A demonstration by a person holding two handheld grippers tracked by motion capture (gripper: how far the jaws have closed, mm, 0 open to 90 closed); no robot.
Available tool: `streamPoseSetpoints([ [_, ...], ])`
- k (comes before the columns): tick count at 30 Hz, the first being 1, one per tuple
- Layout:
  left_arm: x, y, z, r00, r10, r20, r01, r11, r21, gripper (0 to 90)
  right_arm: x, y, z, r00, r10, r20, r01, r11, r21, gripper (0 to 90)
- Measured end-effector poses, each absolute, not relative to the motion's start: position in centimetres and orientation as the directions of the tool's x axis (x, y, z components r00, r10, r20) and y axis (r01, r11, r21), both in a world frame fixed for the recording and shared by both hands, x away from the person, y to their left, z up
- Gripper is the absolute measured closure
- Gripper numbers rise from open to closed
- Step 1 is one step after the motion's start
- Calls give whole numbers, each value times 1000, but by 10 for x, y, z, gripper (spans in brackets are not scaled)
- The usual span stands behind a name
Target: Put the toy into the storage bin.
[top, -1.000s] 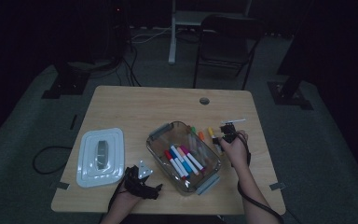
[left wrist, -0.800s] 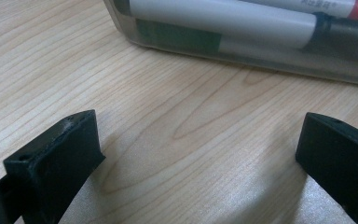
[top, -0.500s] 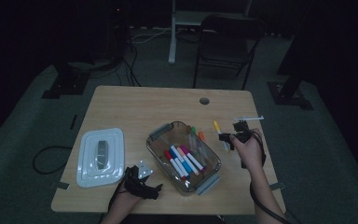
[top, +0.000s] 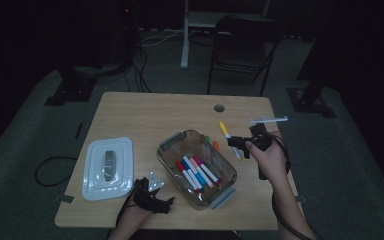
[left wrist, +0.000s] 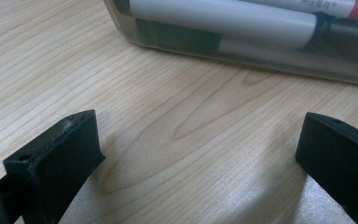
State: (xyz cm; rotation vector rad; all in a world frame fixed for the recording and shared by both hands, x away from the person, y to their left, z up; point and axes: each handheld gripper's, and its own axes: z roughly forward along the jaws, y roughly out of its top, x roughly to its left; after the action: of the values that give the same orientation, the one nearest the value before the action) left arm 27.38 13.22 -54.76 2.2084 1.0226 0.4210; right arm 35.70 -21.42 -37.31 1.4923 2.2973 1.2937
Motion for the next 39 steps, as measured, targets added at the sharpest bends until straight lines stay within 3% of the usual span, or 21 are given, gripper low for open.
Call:
streamPoseSetpoints([
  [18,274,132,-548,643,766,15,554,-478,682,5,338,-141,-366,-670,649,360,660,299,689,761],
  [31,274,132,-548,643,766,15,554,-478,682,5,350,-92,-407,-683,640,353,693,414,590,760],
  [39,274,132,-548,642,766,15,554,-477,682,5,358,-61,-443,-673,645,363,728,490,479,760],
])
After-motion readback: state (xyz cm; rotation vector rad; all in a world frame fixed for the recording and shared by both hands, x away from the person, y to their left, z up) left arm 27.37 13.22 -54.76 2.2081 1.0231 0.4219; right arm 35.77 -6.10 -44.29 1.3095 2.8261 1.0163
